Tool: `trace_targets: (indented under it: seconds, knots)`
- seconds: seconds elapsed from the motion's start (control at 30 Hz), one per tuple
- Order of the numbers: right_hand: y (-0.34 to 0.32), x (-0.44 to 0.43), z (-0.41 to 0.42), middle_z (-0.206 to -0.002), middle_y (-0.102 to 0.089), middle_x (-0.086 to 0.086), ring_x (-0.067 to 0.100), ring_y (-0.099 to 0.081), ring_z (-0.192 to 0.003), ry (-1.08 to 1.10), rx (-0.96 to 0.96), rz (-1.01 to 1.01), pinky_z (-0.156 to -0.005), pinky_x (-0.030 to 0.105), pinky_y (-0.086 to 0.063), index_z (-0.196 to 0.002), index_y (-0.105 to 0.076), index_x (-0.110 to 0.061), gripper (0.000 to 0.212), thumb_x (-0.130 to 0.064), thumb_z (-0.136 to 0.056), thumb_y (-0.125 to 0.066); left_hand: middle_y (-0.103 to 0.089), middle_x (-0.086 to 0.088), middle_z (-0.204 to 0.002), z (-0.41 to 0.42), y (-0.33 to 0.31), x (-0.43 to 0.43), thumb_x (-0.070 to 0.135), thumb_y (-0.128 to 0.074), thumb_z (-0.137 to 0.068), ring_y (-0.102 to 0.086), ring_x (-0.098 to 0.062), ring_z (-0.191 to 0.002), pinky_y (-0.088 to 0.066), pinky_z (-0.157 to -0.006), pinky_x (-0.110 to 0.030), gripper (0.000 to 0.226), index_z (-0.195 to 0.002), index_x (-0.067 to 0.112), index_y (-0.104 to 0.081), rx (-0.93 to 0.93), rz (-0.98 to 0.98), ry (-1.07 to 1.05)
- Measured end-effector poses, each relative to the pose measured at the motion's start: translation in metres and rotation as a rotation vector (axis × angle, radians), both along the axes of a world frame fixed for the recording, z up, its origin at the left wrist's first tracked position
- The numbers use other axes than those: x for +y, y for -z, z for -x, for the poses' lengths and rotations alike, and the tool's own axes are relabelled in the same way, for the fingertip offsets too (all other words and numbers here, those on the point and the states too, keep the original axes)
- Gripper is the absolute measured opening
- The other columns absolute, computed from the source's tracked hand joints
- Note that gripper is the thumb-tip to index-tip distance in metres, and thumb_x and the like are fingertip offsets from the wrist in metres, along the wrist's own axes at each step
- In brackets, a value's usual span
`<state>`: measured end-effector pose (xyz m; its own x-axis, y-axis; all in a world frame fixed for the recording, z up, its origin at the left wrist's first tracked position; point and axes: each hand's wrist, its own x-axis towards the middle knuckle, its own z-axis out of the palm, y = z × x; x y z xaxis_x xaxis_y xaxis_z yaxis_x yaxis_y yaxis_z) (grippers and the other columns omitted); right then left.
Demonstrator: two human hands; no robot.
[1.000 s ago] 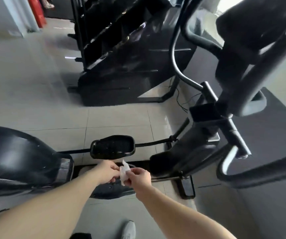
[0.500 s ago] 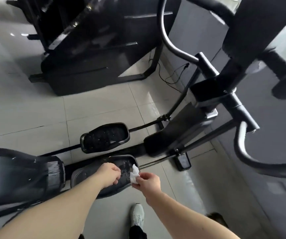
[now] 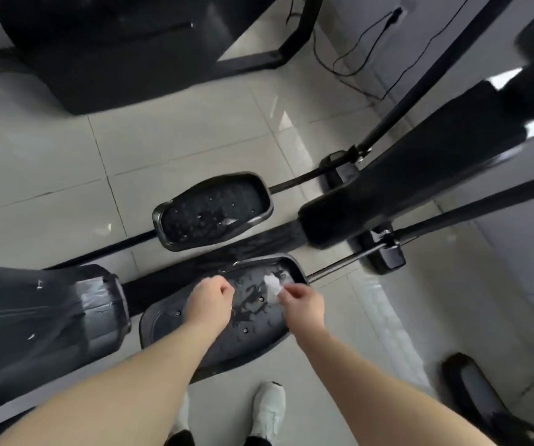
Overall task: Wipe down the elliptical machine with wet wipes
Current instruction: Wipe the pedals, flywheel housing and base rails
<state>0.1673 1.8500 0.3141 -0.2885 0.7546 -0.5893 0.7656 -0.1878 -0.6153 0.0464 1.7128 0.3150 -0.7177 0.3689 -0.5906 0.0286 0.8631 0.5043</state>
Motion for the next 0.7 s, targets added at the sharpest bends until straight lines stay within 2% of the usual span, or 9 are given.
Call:
trace_targets:
  seconds: [0.07,0.13,0.2,0.27,0.3,0.37,0.4,0.5,0.7]
  knots:
    - [0.042,0.011,0.024,-0.079,-0.074,-0.002,0.008,-0.062,-0.059,-0.143,-0.029,-0.049,-0.057,0.023,-0.051,-0.093,-0.078,-0.016,0.012,-0.016,-0.093,-0.067,-0.061,0.001,-0.111,0.018,0.036,-0.001,0.032,-0.056,-0.101,-0.060,-0.025,-0.105,-0.051,-0.086,-0.040,0.015,-0.104,0.026,-0.070,0.127,0.035,0.020]
    - [0.072,0.020,0.048,-0.072,-0.069,0.009,0.009,-0.051,-0.052,-0.239,0.009,-0.136,-0.053,0.022,-0.044,-0.078,-0.072,-0.010,0.020,-0.009,-0.094,-0.059,-0.058,-0.001,-0.124,0.033,0.066,-0.003,0.035,-0.057,-0.102,-0.056,-0.025,-0.116,-0.049,-0.095,-0.041,0.027,-0.124,0.023,-0.067,0.208,0.077,0.082]
    - [0.094,0.024,0.066,-0.075,-0.065,0.002,0.009,-0.052,-0.072,-0.327,0.046,-0.283,-0.069,0.016,-0.041,-0.072,-0.067,-0.011,0.025,-0.003,-0.092,-0.055,-0.057,-0.002,-0.128,0.045,0.090,-0.007,0.037,-0.055,-0.103,-0.053,-0.025,-0.120,-0.046,-0.100,-0.041,0.034,-0.132,0.021,-0.064,0.237,0.093,0.127]
    - [0.116,0.022,0.079,-0.100,-0.067,-0.004,0.013,-0.047,-0.103,-0.390,0.060,-0.438,-0.088,0.017,-0.035,-0.091,-0.076,-0.012,0.023,-0.004,-0.096,-0.054,-0.059,-0.001,-0.123,0.051,0.106,-0.013,0.039,-0.055,-0.103,-0.052,-0.023,-0.121,-0.045,-0.099,-0.040,0.034,-0.129,0.021,-0.067,0.232,0.069,0.162]
    - [0.126,0.018,0.085,-0.106,-0.068,-0.004,0.014,-0.045,-0.109,-0.431,0.078,-0.503,-0.094,0.019,-0.035,-0.100,-0.078,-0.011,0.022,-0.006,-0.098,-0.057,-0.060,0.001,-0.121,0.053,0.112,-0.016,0.041,-0.055,-0.103,-0.052,-0.022,-0.121,-0.046,-0.098,-0.040,0.033,-0.127,0.023,-0.069,0.227,0.058,0.177]
    - [0.135,-0.002,0.097,-0.093,-0.068,-0.003,0.019,-0.050,-0.097,-0.579,0.153,-0.539,-0.094,0.030,-0.046,-0.092,-0.079,-0.012,0.017,-0.003,-0.092,-0.065,-0.060,0.003,-0.119,0.057,0.116,-0.019,0.044,-0.056,-0.102,-0.053,-0.021,-0.120,-0.049,-0.094,-0.042,0.032,-0.124,0.026,-0.070,0.210,0.049,0.176]
    - [0.133,-0.017,0.101,-0.082,-0.068,-0.003,0.023,-0.053,-0.086,-0.694,0.208,-0.562,-0.086,0.038,-0.051,-0.081,-0.078,-0.011,0.018,0.004,-0.084,-0.069,-0.060,0.004,-0.119,0.059,0.115,-0.020,0.045,-0.057,-0.101,-0.054,-0.021,-0.119,-0.050,-0.092,-0.042,0.031,-0.123,0.028,-0.071,0.203,0.051,0.170]
    - [0.128,-0.029,0.099,-0.080,-0.075,0.003,0.031,-0.058,-0.077,-0.943,0.305,-0.668,-0.071,0.038,-0.052,-0.073,-0.078,-0.009,0.025,0.016,-0.067,-0.075,-0.060,0.006,-0.118,0.064,0.114,-0.020,0.046,-0.060,-0.098,-0.057,-0.021,-0.115,-0.050,-0.088,-0.039,0.030,-0.121,0.030,-0.072,0.180,0.076,0.179]
    - [0.140,0.021,0.090,-0.086,-0.065,0.001,0.031,-0.048,-0.088,-0.734,0.124,-0.691,-0.075,0.040,-0.050,-0.078,-0.082,-0.013,0.021,0.008,-0.077,-0.081,-0.061,0.005,-0.114,0.069,0.117,-0.019,0.044,-0.063,-0.098,-0.059,-0.023,-0.109,-0.050,-0.089,-0.041,0.027,-0.115,0.026,-0.073,0.154,0.060,0.162]
